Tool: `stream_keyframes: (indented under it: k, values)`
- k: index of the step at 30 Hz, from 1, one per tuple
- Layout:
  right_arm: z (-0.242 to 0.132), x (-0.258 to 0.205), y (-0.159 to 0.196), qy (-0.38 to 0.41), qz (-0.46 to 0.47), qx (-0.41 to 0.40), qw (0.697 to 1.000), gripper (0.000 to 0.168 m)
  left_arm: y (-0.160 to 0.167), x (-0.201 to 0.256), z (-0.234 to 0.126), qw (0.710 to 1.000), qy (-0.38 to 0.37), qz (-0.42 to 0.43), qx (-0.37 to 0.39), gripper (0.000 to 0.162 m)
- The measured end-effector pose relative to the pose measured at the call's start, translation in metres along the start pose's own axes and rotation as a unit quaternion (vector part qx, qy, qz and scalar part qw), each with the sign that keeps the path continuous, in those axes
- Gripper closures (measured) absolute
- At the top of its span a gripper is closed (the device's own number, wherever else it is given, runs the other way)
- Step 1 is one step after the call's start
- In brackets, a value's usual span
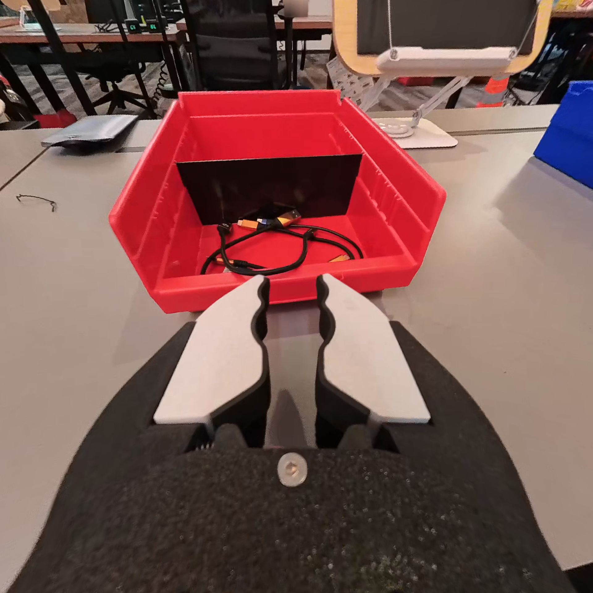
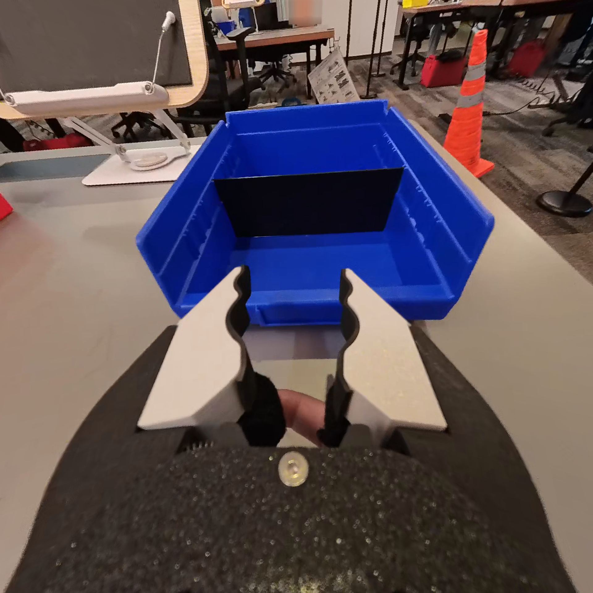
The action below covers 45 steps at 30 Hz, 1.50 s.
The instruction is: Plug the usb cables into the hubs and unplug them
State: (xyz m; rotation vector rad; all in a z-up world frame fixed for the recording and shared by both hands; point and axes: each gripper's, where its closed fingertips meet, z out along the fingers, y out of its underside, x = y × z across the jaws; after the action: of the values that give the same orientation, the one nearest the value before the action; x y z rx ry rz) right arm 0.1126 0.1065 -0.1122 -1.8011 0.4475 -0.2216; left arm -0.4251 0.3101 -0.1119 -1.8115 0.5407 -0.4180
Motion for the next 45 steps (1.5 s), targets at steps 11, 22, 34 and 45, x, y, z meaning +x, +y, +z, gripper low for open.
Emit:
stream_keyframes:
  k: [11, 22, 34, 45]
  values:
    - [0.003, 0.008, 0.000, -0.014, 0.056, 0.000, 0.998, 0.120, 0.006, 0.005, 0.007, 1.000, 0.015, 0.001, -0.019, 0.136]
    - [0.002, 0.004, 0.000, -0.012, 0.035, 0.001, 0.999, 0.124, 0.007, 0.003, 0.005, 1.000, 0.011, 0.007, -0.020, 0.138]
    - [0.003, -0.002, 0.000, -0.024, 0.025, 0.005, 0.999, 0.131, 0.016, 0.006, 0.011, 0.997, -0.002, 0.058, -0.047, 0.138]
    - [0.002, -0.003, 0.002, -0.033, 0.029, -0.001, 0.999, 0.133, 0.018, 0.004, 0.011, 0.998, 0.004, 0.030, -0.052, 0.138]
